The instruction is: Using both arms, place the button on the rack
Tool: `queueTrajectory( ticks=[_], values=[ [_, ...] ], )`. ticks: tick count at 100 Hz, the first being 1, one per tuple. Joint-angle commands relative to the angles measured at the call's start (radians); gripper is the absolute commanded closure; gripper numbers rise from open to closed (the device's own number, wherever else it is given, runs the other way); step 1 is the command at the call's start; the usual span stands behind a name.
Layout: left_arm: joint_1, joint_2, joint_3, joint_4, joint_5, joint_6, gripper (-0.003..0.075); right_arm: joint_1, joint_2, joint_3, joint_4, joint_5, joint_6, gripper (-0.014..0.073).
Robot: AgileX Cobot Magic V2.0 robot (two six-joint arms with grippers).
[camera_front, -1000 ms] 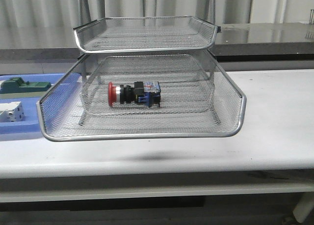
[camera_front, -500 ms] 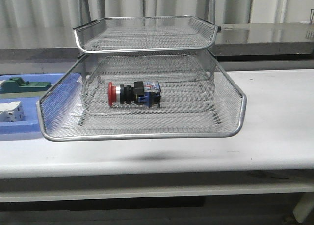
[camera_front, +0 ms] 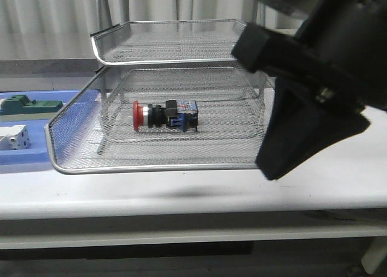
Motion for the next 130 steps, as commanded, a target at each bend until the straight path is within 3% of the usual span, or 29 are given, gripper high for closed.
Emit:
queueTrajectory(
  ticks=[1, 28, 76, 108, 130],
  values=[
    [0.004, 0.008, -0.028, -0.014, -0.078, -0.01, 0.0741, 0.033, 0.014, -0.03, 0.044, -0.08, 0.002, 0.066],
    [0.004, 0.008, -0.028, -0.014, -0.078, -0.01, 0.0741, 0.125, 0.142, -0.03, 0.053, -0.239, 0.002, 0.066],
    [0.004, 0.008, -0.028, -0.014, -0.078, -0.01, 0.0741, 0.134, 0.208, -0.032, 0.038, -0.482, 0.001, 0.066],
    [0.004, 0.008, -0.028, -0.014, -0.078, -0.01, 0.0741, 0.111, 0.301, -0.147, -0.048, -0.491, 0.0, 0.066],
    [0.004, 0.008, -0.028, -0.014, -0.078, -0.01, 0.0741, 0.033, 0.383, -0.291, -0.087, -0.484, 0.0, 0.066]
  ],
)
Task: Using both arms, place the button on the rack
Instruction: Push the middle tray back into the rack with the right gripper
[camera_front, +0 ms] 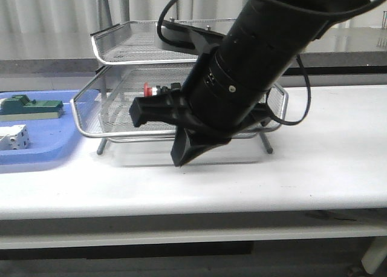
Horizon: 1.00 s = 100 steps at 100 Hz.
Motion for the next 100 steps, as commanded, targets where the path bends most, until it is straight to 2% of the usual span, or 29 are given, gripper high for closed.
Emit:
queueTrajectory(
  ticks=[1, 45, 67, 100],
  values=[
    [0.004, 0.008, -0.028, -0.014, -0.078, -0.01, 0.0741, -0.041, -0.012, -0.088, -0.019, -0.057, -0.002, 0.066],
    [0.004, 0.008, -0.028, -0.014, -0.078, -0.01, 0.0741, -0.169, 0.118, -0.297, -0.028, -0.03, -0.018, 0.066],
    [0.004, 0.008, -0.028, -0.014, -0.078, -0.01, 0.0741, -0.177, 0.116, -0.306, -0.03, 0.01, -0.018, 0.066],
    [0.004, 0.008, -0.028, -0.014, -0.078, -0.01, 0.0741, -0.176, 0.025, -0.302, -0.037, 0.156, -0.018, 0.066]
  ],
)
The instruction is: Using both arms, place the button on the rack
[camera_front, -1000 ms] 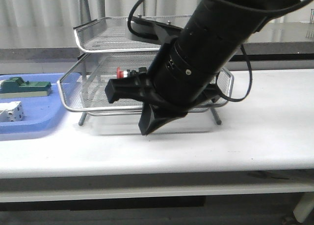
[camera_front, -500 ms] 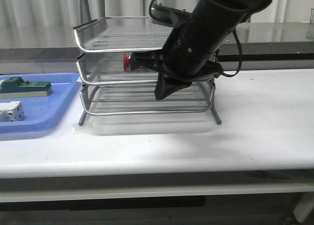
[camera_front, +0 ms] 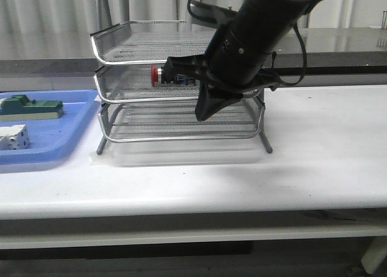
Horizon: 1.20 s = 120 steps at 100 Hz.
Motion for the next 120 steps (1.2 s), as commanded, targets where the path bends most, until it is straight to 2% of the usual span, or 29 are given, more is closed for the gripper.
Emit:
queueTrajectory(
  ticks=[1, 35, 87, 120],
  values=[
    [0.003, 0.008, -0.028, -0.014, -0.078, -0.01, 0.0741, -0.007, -0.1, -0.028, -0.009, 0.001, -0.012, 0.066],
    [0.003, 0.008, -0.028, -0.014, -0.078, -0.01, 0.0741, -0.03, -0.315, 0.114, -0.121, 0.004, -0.011, 0.0651],
    [0.003, 0.008, -0.028, -0.014, -0.078, -0.01, 0.0741, -0.268, -0.818, 0.382, -0.132, 0.008, -0.011, 0.0651],
    [0.003, 0.008, -0.028, -0.014, -0.078, -0.01, 0.0741, -0.361, -1.112, 0.587, -0.138, -0.012, -0.011, 0.0651]
  ],
)
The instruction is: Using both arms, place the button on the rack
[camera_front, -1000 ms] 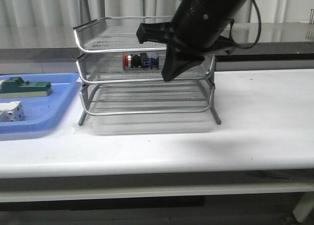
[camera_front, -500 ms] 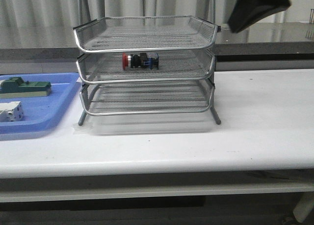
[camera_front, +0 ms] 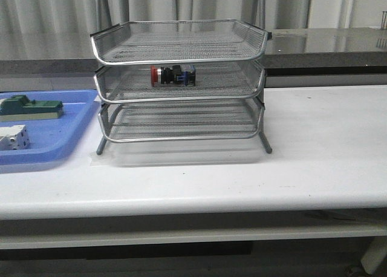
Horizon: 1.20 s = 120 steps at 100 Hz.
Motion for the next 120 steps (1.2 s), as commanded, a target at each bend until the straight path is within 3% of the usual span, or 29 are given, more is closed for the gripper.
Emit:
queueTrajectory(
  ticks=[1, 33, 120],
  values=[
    [0.003, 0.008, -0.028, -0.014, -0.078, -0.01, 0.0741, -0.024, -0.078, 0.02, -0.004, -0.075, -0.011, 0.0651],
    [0.003, 0.008, -0.028, -0.014, -0.078, -0.01, 0.0741, -0.038, -0.275, 0.107, -0.005, -0.06, -0.011, 0.0651],
    [0.003, 0.008, -0.028, -0.014, -0.078, -0.01, 0.0741, -0.038, -0.304, 0.118, -0.013, -0.064, -0.011, 0.0651]
  ],
)
